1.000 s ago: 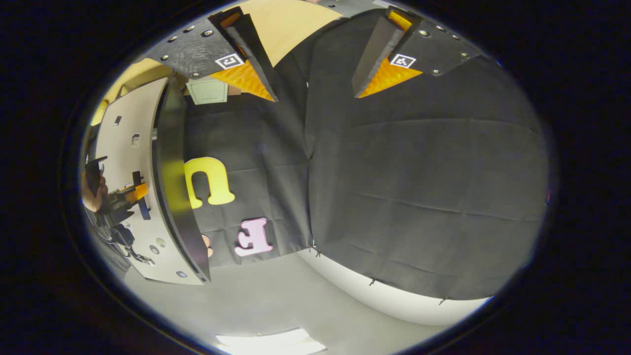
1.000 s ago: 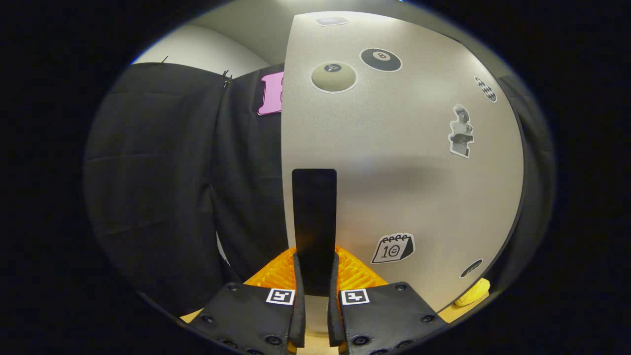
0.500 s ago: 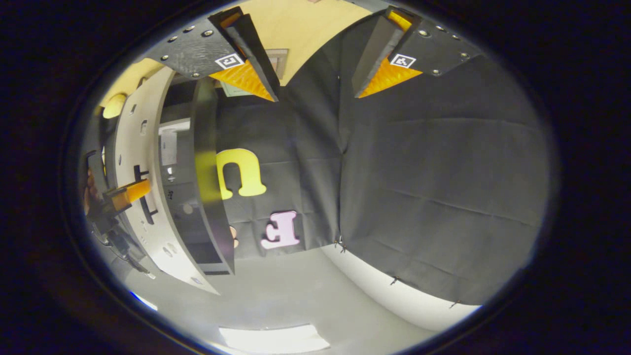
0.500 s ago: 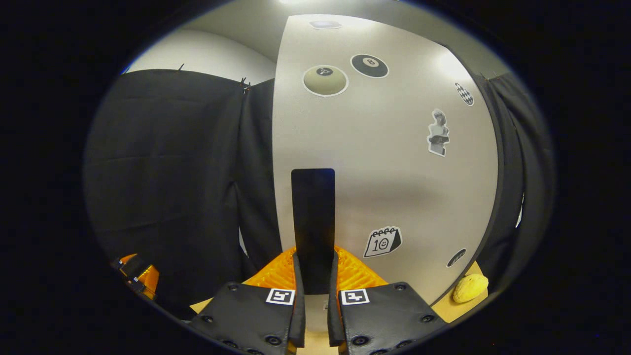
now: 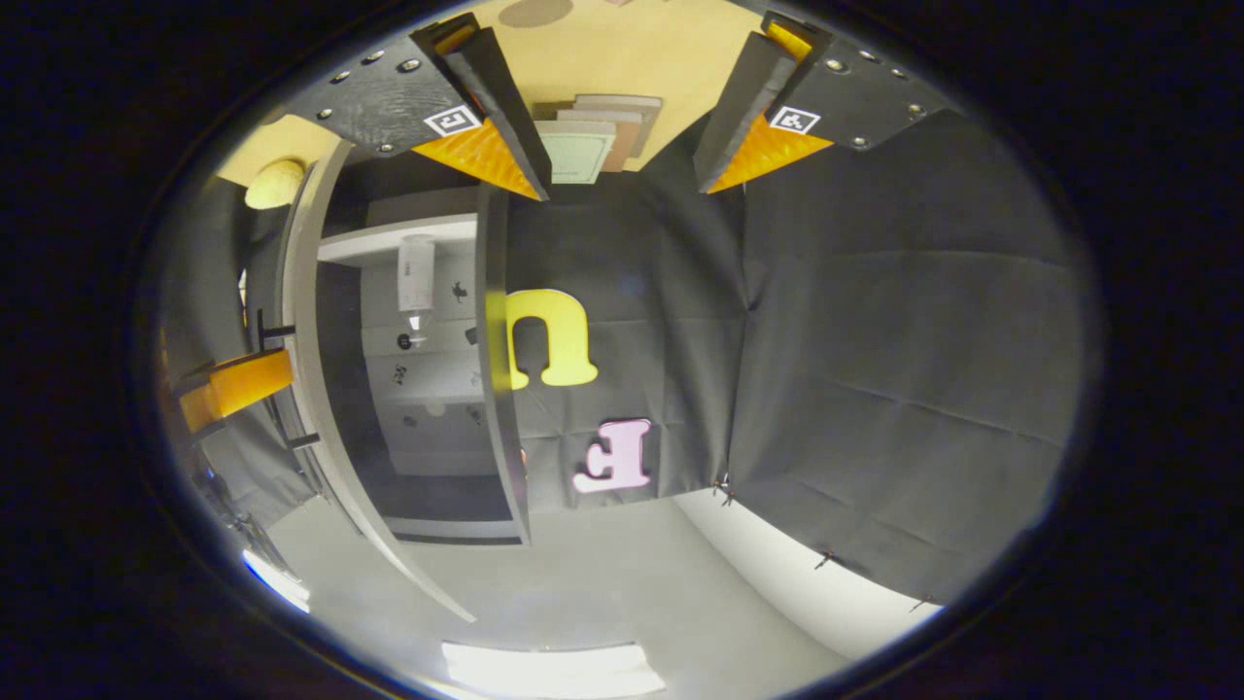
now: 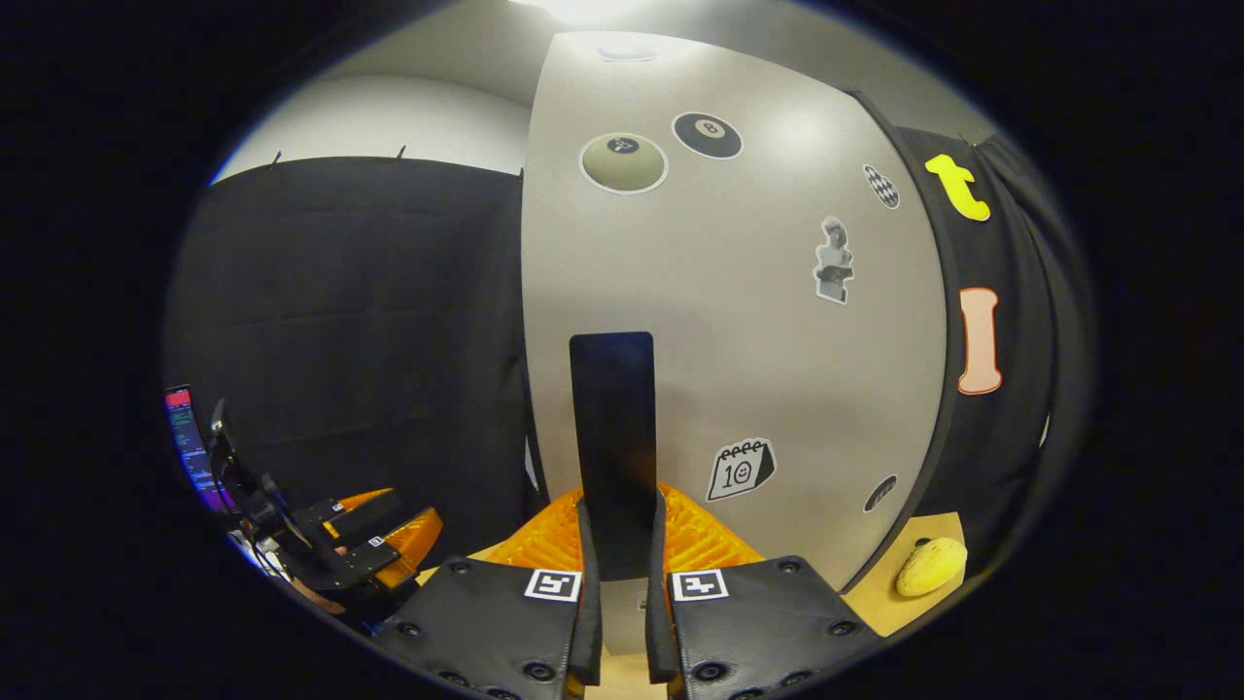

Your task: Open the cabinet door with the right hand, grasp the bottle in the cabinet with the left hand and place it on the coaster, then close the cabinet door with the right hand.

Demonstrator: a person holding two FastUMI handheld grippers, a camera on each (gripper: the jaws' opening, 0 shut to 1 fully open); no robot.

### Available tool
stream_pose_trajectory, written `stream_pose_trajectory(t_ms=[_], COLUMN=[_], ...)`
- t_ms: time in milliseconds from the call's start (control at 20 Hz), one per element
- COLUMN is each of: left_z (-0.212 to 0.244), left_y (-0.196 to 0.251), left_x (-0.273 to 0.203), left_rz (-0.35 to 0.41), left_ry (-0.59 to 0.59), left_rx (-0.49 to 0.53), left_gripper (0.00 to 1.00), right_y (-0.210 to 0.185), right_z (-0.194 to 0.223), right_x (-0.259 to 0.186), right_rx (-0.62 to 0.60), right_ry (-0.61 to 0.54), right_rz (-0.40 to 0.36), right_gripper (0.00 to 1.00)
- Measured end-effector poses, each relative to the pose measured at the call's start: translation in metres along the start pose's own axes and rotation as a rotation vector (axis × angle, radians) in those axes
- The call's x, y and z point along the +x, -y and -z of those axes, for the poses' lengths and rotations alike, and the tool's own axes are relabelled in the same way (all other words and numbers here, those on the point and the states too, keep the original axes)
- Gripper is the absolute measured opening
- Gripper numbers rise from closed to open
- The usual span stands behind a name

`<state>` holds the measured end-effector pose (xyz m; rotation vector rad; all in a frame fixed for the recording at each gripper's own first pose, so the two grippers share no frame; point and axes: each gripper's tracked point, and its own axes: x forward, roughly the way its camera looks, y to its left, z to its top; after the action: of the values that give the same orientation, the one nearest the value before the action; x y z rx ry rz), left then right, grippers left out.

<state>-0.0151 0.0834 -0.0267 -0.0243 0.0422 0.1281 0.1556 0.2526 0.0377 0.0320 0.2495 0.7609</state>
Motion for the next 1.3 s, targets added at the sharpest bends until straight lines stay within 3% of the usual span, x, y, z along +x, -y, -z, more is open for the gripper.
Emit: stream_pose_trajectory(t_ms=[200,450,1000,1100,1300], left_z=[-0.003,-0.014,-0.022,-0.023,-0.023], left_y=[0.045,0.095,0.207,0.223,0.249], left_x=[-0.010,-0.015,-0.029,-0.036,-0.046], left_rz=[0.018,0.055,0.189,0.207,0.221], left_ry=[-0.015,-0.014,-0.018,-0.025,-0.022], left_rx=[0.014,0.032,0.020,0.005,0.004], left_gripper=[0.89,0.92,0.89,0.89,0.89], right_y=[0.008,0.020,0.056,0.060,0.079], right_z=[0.002,0.003,0.003,0.004,0.001], right_x=[-0.012,-0.030,-0.062,-0.063,-0.071], right_rx=[-0.001,0.003,0.028,0.022,0.051], right_ry=[0.007,0.025,0.067,0.076,0.094], right_rz=[-0.091,-0.127,-0.015,0.015,0.061], right_gripper=[0.20,0.20,0.15,0.20,0.19])
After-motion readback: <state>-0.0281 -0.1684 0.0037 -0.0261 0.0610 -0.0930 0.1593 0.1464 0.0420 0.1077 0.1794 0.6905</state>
